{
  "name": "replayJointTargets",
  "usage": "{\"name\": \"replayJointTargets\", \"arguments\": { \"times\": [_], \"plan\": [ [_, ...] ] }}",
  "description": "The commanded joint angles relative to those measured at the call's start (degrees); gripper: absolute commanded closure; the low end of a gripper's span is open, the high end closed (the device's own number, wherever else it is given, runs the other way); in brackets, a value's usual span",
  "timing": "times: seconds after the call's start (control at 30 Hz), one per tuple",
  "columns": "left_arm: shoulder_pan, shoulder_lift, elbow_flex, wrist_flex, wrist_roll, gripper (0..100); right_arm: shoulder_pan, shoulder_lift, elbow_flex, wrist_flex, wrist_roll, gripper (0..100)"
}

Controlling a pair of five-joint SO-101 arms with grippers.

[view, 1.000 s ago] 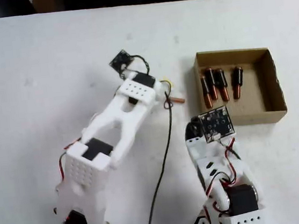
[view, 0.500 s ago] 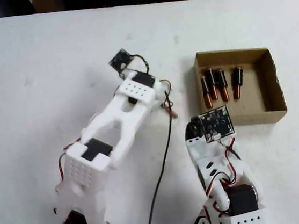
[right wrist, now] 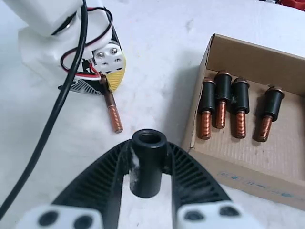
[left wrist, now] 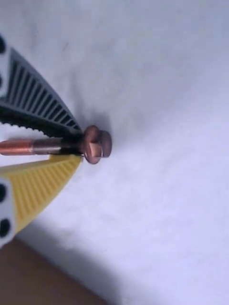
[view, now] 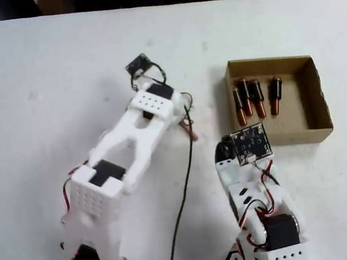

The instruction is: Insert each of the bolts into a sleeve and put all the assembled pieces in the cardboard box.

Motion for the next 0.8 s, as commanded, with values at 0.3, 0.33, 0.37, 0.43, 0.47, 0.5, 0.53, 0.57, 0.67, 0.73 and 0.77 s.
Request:
{"name": "replayJointTargets", "arguments": {
  "times": [0.3, 0.33, 0.37, 0.43, 0.47, 0.5, 0.53, 0.57, 0.67, 0.73, 0.77],
  "plan": [
    [-7.3, -0.6, 1.3, 9.1, -14.8, 92, 0.3, -0.7, -0.5, -1.5, -0.4, 97.8],
    [-8.0, -0.7, 1.3, 9.8, -17.6, 92, 0.3, -0.7, -0.5, -1.5, -0.4, 97.8],
    [-8.9, -0.8, 1.3, 10.6, -20.1, 92, 0.3, -0.7, -0.5, -1.5, -0.4, 97.8],
    [-10.5, -0.9, 1.3, 12.8, -25.1, 92, 0.3, -0.7, -0.5, -1.5, -0.4, 97.8],
    [-11.3, -1.0, 1.2, 13.8, -27.8, 92, 0.2, -0.7, -0.5, -1.5, -0.4, 97.8],
    [-12.0, -1.0, 1.2, 14.5, -30.3, 92, 0.2, -0.7, -0.5, -1.5, -0.4, 97.8],
    [-12.8, -1.0, 1.2, 15.1, -32.9, 92, 0.2, -0.7, -0.5, -1.5, -0.4, 97.8],
    [-13.7, -1.0, 1.2, 15.8, -35.3, 92, 0.2, -0.7, -0.5, -1.5, -0.4, 97.8],
    [-16.1, -1.0, -1.1, 20.1, -41.9, 92, 0.2, -0.7, -0.5, -1.5, -0.4, 97.8],
    [-17.5, -1.0, -5.2, 25.8, -45.2, 92, 0.2, -0.7, -0.5, -1.5, -0.4, 97.8],
    [-18.0, -1.0, -7.7, 28.9, -46.3, 92, 0.2, -0.7, -0.5, -1.5, -0.4, 97.8]
  ]
}}
